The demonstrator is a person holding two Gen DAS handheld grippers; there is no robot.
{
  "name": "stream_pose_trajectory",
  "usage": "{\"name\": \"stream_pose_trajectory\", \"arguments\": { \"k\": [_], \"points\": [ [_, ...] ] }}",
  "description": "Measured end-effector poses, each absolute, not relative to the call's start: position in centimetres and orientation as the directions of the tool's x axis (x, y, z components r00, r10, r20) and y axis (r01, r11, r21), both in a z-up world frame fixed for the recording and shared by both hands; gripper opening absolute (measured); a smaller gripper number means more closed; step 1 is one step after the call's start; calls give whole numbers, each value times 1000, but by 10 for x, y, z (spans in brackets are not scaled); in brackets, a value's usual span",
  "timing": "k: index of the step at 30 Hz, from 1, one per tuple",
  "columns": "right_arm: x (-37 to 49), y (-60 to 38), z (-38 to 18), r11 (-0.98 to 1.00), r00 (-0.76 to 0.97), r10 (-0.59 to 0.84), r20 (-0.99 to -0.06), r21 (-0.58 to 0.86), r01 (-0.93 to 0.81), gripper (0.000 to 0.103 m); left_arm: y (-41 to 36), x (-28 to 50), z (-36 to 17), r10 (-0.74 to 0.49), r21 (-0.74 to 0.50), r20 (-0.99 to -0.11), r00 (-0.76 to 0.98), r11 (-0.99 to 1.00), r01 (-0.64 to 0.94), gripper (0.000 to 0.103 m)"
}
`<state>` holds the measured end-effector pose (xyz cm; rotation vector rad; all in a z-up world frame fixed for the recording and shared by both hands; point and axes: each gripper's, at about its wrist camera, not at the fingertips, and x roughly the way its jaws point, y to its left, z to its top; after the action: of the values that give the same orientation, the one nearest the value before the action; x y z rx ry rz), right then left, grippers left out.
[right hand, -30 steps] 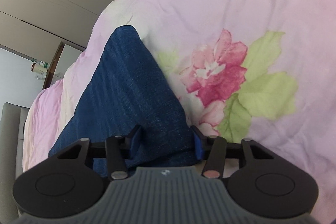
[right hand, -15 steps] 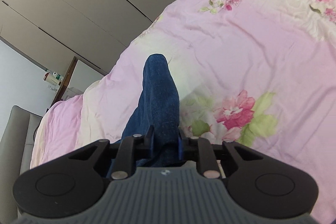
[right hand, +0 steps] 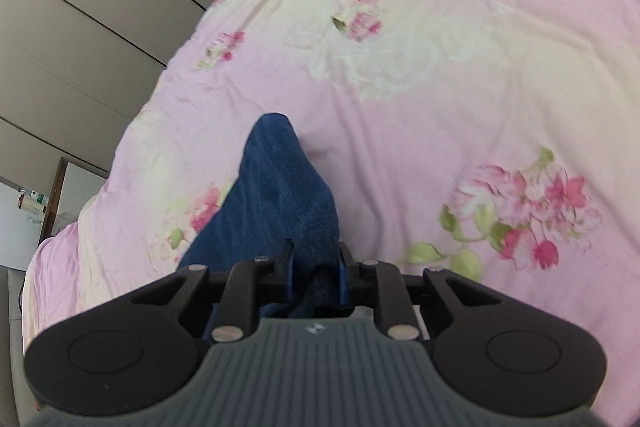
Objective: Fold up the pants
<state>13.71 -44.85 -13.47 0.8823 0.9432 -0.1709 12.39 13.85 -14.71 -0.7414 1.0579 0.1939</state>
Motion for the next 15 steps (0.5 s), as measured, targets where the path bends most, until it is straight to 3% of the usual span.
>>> {"name": "stream_pose_trajectory", "arguments": {
  "k": [3,5,7,11,15],
  "points": [
    [132,-448,-159,641,562,232,-794,559,525,18,139,128,-152,-186,-417,-877,444,753,-509,21],
    [132,-444,-165,676,538,207,-817,517,525,29,131,130,-158,-151,-359,-901,407,787,-502,22],
    [133,-442,-166,716,515,188,-836,476,511,31,119,136,-163,-85,-268,-925,371,837,-476,24],
    [127,-445,-157,774,513,159,-843,429,465,39,91,143,-162,59,-87,-941,334,910,-406,37],
    [113,-457,-145,797,522,160,-838,422,433,40,90,141,-144,96,-33,-948,304,920,-391,49]
  ]
}}
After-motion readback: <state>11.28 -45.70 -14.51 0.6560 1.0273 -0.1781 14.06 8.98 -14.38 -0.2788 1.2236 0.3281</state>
